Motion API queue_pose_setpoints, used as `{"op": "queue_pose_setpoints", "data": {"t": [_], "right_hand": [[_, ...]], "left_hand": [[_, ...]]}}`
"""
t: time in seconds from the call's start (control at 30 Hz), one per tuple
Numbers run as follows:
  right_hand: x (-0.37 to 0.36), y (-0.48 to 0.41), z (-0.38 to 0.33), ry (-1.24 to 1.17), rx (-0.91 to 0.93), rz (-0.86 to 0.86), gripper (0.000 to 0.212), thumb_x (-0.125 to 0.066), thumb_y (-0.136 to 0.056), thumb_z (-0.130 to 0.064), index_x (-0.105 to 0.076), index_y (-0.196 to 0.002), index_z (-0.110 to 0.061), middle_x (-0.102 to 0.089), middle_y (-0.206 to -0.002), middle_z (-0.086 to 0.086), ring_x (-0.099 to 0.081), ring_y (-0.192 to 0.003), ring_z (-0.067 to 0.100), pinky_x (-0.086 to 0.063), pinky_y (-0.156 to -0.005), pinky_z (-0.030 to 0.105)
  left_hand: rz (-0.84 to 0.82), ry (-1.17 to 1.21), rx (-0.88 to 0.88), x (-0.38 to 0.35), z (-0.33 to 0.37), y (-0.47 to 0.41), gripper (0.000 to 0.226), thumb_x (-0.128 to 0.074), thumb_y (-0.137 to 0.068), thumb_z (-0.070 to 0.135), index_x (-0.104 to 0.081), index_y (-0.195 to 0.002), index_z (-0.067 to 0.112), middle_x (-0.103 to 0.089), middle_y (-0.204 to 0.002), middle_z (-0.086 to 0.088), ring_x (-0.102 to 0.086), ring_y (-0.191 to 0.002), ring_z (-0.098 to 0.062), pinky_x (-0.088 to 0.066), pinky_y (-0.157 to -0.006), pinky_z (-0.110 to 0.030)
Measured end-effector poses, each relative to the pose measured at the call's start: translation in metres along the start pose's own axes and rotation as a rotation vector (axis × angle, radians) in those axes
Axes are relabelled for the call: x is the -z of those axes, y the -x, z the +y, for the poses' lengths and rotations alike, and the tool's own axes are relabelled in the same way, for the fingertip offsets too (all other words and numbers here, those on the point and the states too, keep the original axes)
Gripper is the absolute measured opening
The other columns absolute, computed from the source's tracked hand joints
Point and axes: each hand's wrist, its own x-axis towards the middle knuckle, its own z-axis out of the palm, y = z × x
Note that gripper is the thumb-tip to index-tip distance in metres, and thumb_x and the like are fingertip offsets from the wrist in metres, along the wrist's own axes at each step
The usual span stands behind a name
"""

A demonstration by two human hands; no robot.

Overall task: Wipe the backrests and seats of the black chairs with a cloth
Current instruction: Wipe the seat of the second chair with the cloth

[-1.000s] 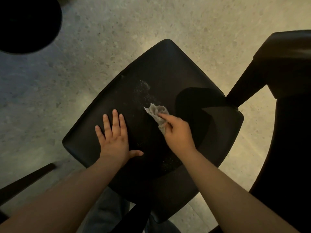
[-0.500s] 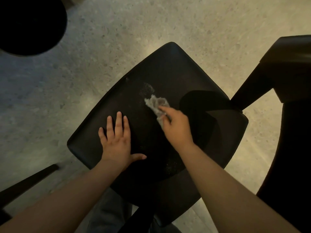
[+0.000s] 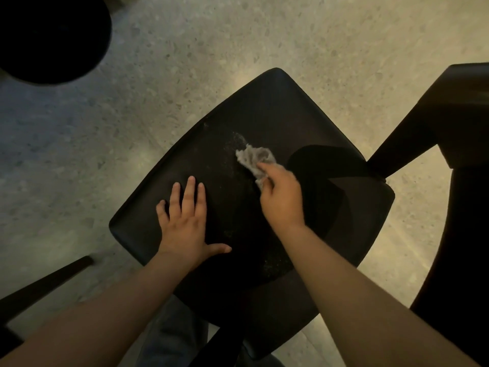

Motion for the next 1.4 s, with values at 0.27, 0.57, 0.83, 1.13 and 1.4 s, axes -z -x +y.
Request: {"op": "queue_pose_setpoints", "data": {"t": [0.27,0.57,0.83,1.13,1.4], "right_hand": [[0.034,-0.032,-0.002,-0.059,-0.001,0.153,0.037,-0.053,-0.095,-0.01,-0.059,-0.131,-0.019,-0.064,-0.122,0.002,-0.059,-0.109,0.012,-0.049,-0.099,0.033],[-0.009,0.004,-0.016,-0.02,0.007,-0.031,0.04,-0.053,-0.094,-0.011,-0.058,-0.13,-0.027,-0.061,-0.125,-0.005,-0.054,-0.116,0.006,-0.048,-0.102,0.032],[0.028,-0.057,-0.015,0.015,-0.062,0.243,0.038,-0.052,-0.095,-0.01,-0.059,-0.131,-0.021,-0.064,-0.121,0.002,-0.059,-0.108,0.014,-0.05,-0.098,0.038],[-0.009,-0.018,-0.04,0.046,0.096,-0.165,0.038,-0.054,-0.094,-0.013,-0.06,-0.128,-0.029,-0.06,-0.12,0.0,-0.056,-0.105,0.007,-0.048,-0.094,0.024],[0.014,-0.082,-0.038,0.05,0.026,0.149,0.036,-0.05,-0.097,-0.011,-0.059,-0.131,-0.021,-0.064,-0.119,0.002,-0.058,-0.101,0.009,-0.047,-0.091,0.021]], "left_hand": [[0.182,0.136,-0.04,0.021,-0.014,0.002,0.113,-0.069,-0.067,0.072,-0.021,-0.154,0.017,-0.01,-0.161,-0.003,-0.009,-0.146,-0.026,-0.014,-0.115,-0.049],[0.026,0.127,0.067,0.027,-0.03,-0.015,0.132,-0.068,-0.067,0.072,0.015,-0.154,0.016,0.024,-0.16,-0.004,0.02,-0.147,-0.026,0.001,-0.121,-0.052],[0.072,0.116,0.057,0.023,-0.031,-0.014,0.129,-0.068,-0.069,0.071,0.011,-0.155,0.016,0.019,-0.162,-0.003,0.017,-0.148,-0.025,0.0,-0.122,-0.048],[0.064,0.101,0.065,0.022,-0.032,-0.016,0.13,-0.068,-0.069,0.071,0.012,-0.154,0.016,0.019,-0.162,-0.004,0.016,-0.149,-0.025,-0.001,-0.122,-0.048],[0.065,0.066,0.066,0.019,-0.033,-0.017,0.129,-0.064,-0.069,0.075,0.015,-0.153,0.016,0.021,-0.161,-0.003,0.017,-0.148,-0.026,-0.001,-0.122,-0.048]]}}
